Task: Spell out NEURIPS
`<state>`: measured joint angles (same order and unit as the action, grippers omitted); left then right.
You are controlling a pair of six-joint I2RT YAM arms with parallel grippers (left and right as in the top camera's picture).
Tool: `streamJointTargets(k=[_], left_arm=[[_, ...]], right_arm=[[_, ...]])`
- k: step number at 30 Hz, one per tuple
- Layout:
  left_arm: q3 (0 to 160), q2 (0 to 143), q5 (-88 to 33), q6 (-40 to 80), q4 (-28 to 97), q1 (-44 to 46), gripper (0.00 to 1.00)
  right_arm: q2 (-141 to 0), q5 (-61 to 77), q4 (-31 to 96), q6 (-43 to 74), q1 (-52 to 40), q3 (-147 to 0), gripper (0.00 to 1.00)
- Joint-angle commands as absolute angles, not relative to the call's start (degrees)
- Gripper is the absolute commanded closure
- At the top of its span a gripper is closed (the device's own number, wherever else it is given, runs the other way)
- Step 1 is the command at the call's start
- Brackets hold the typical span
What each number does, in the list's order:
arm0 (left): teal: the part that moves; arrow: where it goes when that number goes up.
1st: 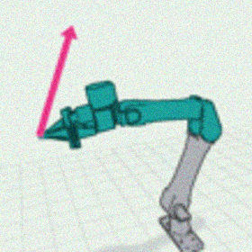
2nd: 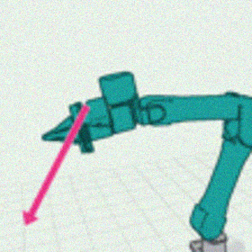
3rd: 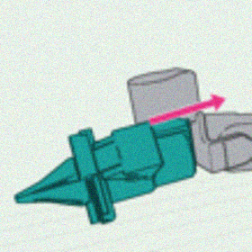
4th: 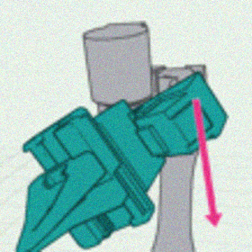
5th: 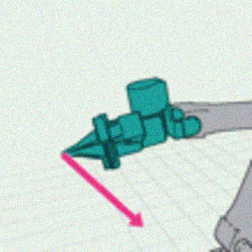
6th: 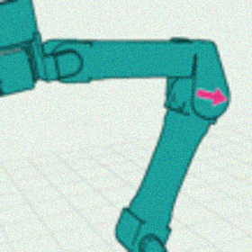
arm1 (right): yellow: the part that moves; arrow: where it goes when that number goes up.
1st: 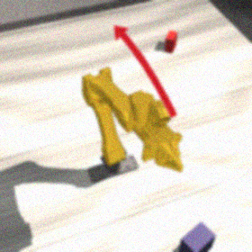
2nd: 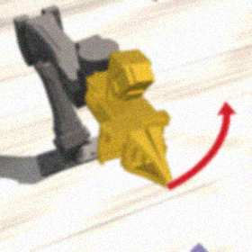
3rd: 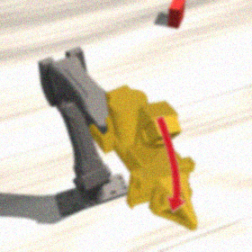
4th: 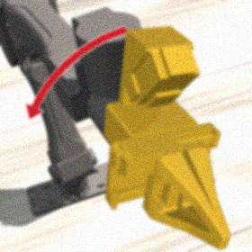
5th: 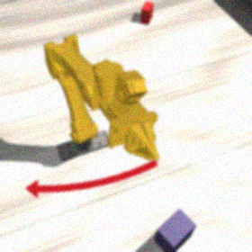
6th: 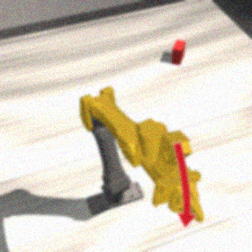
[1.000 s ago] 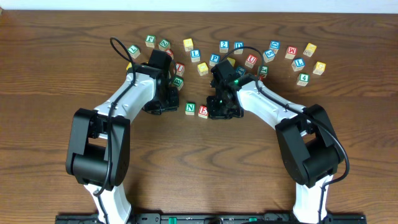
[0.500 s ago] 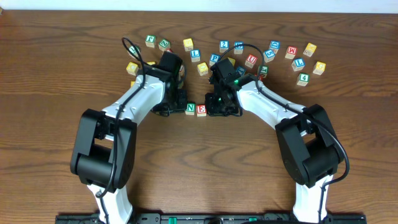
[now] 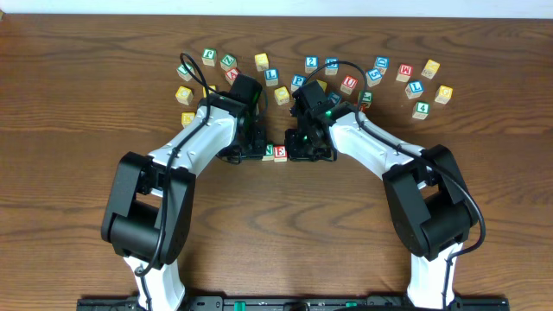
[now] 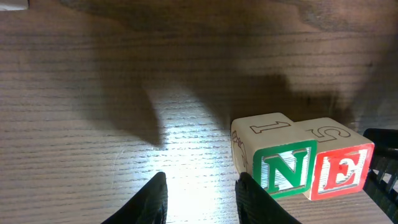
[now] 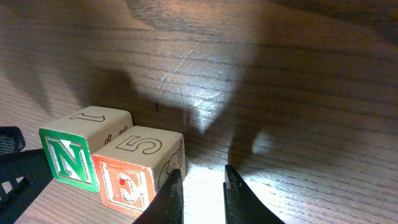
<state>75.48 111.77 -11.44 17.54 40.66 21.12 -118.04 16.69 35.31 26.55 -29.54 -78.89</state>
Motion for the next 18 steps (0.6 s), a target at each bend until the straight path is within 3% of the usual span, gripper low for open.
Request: streamJointTargets(k=[1,3,5,11,18], left_arm=[[75.0,112.4,-11.6,16.7,40.8,21.6,0.64],[75.0,112.4,-11.5,16.3,40.8,21.6,0.64],[75.0,112.4,-11.2,14.4,40.8,21.6,0.64],[75.0,112.4,-11.1,12.8,40.9,20.5,0.64],[75.0,112.4,-11.1,10.9,40.9,19.4,0.64]], right_arm=[[-118.5,17.1,35.3,26.9,-29.7,-78.5,0.83],[-118.5,17.1,35.6,26.5,-29.7,-78.5,0.92],[-118.5,16.8,36.0,26.5,-29.7,-78.7,0.94],[-118.2,14.9,37.3,25.4,-29.6,-80.1,0.85],[-117.2,15.0,41.9,23.1,-29.7,-80.2,0.87]])
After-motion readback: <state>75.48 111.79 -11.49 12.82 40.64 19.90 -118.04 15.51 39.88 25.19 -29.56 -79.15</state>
